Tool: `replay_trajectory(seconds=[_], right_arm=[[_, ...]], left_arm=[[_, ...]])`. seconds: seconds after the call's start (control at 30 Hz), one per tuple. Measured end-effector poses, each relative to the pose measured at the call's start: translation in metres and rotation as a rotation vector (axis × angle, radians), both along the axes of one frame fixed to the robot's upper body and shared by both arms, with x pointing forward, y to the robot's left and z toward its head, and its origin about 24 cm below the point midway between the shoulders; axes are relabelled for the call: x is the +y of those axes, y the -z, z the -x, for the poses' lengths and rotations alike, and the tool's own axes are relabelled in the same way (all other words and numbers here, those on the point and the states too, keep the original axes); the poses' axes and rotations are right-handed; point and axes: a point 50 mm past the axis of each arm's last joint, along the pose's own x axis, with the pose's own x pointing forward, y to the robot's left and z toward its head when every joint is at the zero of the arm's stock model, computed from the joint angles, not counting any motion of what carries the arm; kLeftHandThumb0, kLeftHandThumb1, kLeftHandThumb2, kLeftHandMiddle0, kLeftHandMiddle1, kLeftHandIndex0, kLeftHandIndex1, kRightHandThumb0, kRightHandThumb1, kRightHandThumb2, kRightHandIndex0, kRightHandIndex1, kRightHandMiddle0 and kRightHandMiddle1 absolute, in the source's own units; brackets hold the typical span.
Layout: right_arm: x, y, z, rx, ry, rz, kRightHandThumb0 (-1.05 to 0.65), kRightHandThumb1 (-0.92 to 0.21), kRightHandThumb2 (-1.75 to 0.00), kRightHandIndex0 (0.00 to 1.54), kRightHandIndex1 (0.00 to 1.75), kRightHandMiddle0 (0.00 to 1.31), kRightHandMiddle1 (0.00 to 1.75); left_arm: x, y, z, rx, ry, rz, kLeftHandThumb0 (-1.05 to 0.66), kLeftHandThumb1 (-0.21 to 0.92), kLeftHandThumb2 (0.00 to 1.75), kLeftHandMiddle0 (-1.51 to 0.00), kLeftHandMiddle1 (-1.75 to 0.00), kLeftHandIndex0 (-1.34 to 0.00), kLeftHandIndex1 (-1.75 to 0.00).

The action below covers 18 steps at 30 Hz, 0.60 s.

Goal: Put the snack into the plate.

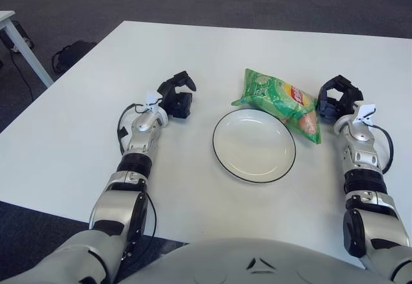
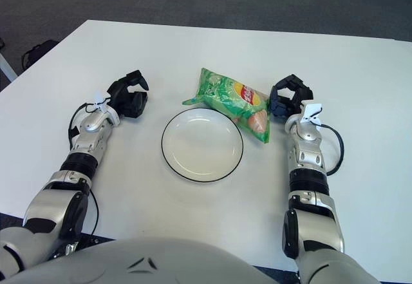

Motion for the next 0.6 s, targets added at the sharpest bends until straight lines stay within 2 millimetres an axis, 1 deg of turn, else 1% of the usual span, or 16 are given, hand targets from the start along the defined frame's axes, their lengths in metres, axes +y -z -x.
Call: replay_trajectory(seconds=[0.2,0.4,0.6], right_arm=[[0.0003,0.0003,-0.0005,-0.006,0.004,0.003,-0.48,-0.32,-1.32,1.28,1.75,0.61,1.75],[0.0010,0.0000,-0.0007,-0.006,0.020,0.021,-0.48,-0.32,-1.32,1.27,1.75,0.61,1.75],[0.0024,-0.0006,-0.0008,-0.007,0.051,0.062,-0.48,-0.31,-1.32,1.19,1.75,0.61,1.75]], left_arm=[[0.0002,0.0000,0.0000,0.001,-0.001,-0.001,-0.49,0.29,1.34,-1.26,-1.75,-0.63,-1.75],[0.0003,0.0003,-0.0003,0.001,-0.002,-0.001,-0.48,0.31,1.33,-1.25,-1.75,-0.62,-1.75],[0.0005,-0.0008,-0.0003,-0.012,-0.006,0.002,-0.47,0.33,1.30,-1.25,-1.75,-0.60,-1.75]])
